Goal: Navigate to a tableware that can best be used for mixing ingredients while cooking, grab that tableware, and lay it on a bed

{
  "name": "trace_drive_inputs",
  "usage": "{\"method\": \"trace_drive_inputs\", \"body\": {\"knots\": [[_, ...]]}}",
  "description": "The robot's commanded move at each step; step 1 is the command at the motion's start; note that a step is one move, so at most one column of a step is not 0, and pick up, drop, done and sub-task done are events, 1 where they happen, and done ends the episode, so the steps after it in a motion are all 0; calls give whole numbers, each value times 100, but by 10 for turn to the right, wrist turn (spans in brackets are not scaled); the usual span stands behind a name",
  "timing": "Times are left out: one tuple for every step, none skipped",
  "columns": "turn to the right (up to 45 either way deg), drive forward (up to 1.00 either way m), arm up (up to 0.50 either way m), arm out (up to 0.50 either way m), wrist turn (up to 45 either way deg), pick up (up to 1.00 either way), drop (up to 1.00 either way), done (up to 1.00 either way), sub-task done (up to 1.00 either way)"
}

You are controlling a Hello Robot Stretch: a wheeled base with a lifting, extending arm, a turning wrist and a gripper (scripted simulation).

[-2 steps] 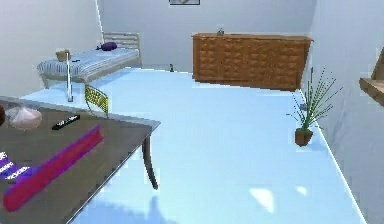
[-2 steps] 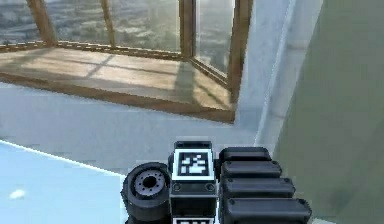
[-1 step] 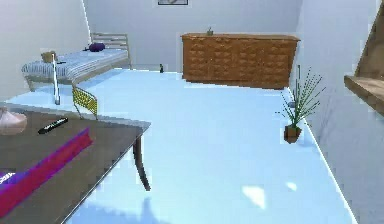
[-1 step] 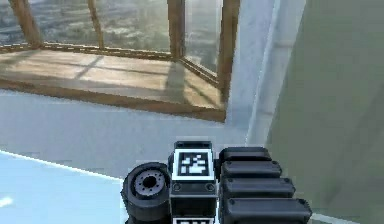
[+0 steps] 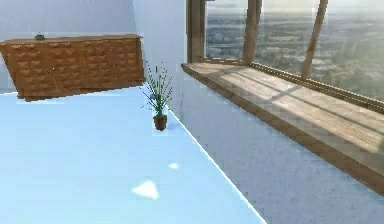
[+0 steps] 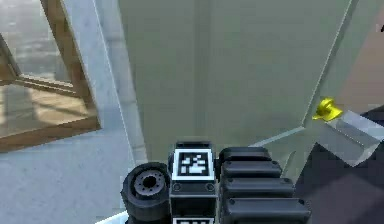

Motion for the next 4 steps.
{"method": "trace_drive_inputs", "body": {"knots": [[0,25,0,0,0,0,0,0,0],[-330,0,0,0,0,0,0,0,0],[0,100,0,0,0,0,0,0,0],[-60,0,0,0,0,0,0,0,0]]}}
